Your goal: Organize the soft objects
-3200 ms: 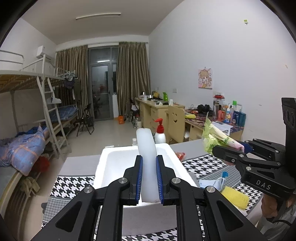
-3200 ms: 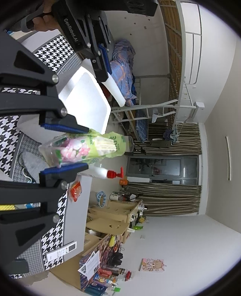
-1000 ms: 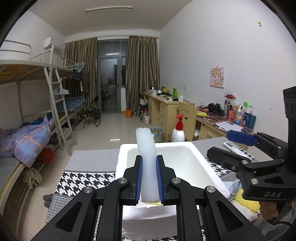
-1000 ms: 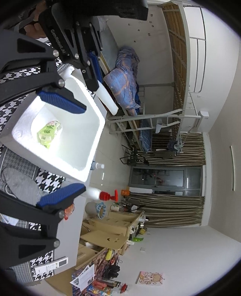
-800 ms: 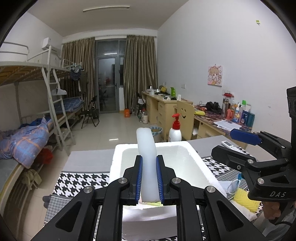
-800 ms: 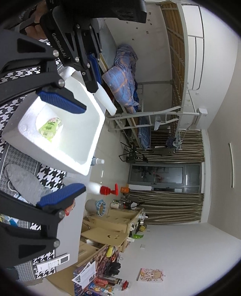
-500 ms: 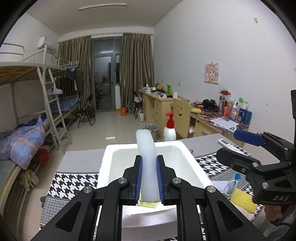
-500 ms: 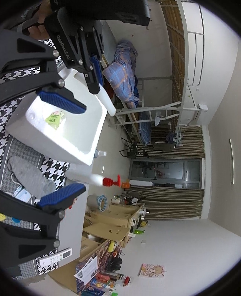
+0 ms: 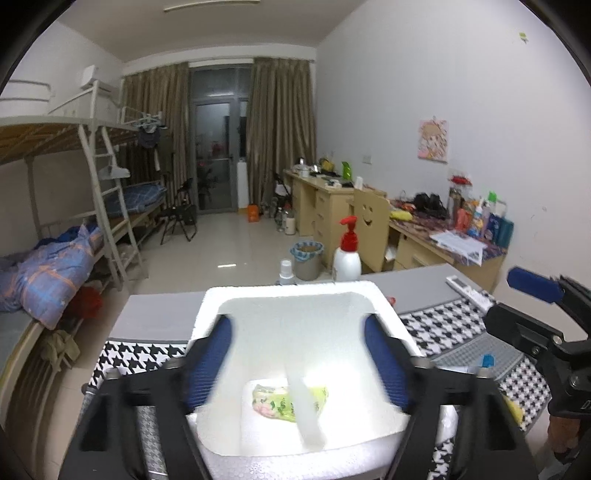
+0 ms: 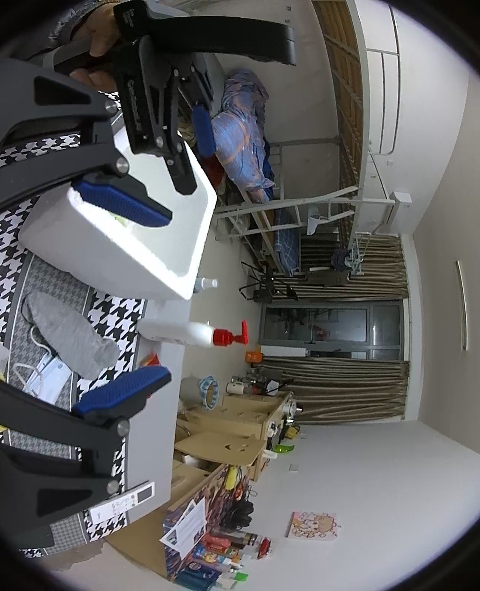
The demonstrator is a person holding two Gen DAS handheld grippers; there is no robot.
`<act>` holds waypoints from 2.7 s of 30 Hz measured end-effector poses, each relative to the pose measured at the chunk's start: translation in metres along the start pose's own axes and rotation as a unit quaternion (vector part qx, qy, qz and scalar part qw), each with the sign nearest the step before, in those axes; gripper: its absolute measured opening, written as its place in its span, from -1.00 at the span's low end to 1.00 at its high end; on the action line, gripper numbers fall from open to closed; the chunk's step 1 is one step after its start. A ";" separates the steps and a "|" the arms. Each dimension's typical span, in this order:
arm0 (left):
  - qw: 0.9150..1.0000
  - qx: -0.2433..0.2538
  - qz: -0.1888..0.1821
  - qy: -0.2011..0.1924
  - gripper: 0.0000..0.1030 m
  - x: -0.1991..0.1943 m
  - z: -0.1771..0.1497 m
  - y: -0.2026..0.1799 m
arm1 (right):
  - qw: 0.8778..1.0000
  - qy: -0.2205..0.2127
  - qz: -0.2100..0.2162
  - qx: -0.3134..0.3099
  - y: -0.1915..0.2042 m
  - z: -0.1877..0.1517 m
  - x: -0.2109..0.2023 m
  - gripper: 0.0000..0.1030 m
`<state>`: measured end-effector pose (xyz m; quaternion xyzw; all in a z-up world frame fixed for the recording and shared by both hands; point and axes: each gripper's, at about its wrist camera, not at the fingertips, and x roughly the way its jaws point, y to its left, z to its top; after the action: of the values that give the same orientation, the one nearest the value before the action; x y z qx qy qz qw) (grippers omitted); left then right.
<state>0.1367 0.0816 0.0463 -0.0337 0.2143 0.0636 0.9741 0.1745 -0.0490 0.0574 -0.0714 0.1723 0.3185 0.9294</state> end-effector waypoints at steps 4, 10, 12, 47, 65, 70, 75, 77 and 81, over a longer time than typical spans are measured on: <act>1.000 -0.003 0.006 -0.010 0.89 -0.004 0.001 -0.001 | 1.000 0.000 -0.005 0.004 -0.005 -0.001 -0.002 0.58; 1.000 0.002 0.008 -0.027 0.98 -0.016 0.003 -0.008 | 1.000 -0.001 -0.011 0.010 -0.010 -0.003 -0.009 0.58; 0.999 0.007 0.009 -0.033 0.98 -0.021 0.003 -0.011 | 1.000 -0.004 -0.013 0.011 -0.012 -0.004 -0.013 0.58; 0.997 0.032 -0.030 -0.070 0.98 -0.066 -0.006 -0.055 | 0.998 -0.029 -0.046 0.012 -0.033 -0.018 -0.066 0.58; 0.993 0.052 -0.098 -0.051 0.98 -0.061 -0.017 -0.088 | 0.995 -0.023 -0.096 0.027 -0.055 -0.039 -0.088 0.59; 0.991 0.060 -0.112 -0.047 0.98 -0.059 -0.022 -0.096 | 0.993 -0.026 -0.106 0.038 -0.062 -0.046 -0.093 0.63; 0.990 0.065 -0.119 -0.042 0.98 -0.058 -0.029 -0.101 | 0.992 -0.038 -0.109 0.045 -0.067 -0.052 -0.101 0.82; 0.989 0.068 -0.125 -0.041 0.98 -0.058 -0.031 -0.104 | 0.992 -0.039 -0.115 0.043 -0.067 -0.054 -0.103 0.83; 0.987 0.075 -0.133 -0.039 0.98 -0.059 -0.037 -0.109 | 0.991 -0.037 -0.123 0.044 -0.068 -0.059 -0.106 0.84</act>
<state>0.0833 -0.0364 0.0423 0.0142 0.1739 -0.0814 0.9813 0.1221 -0.1774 0.0425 -0.0394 0.1413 0.1961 0.9695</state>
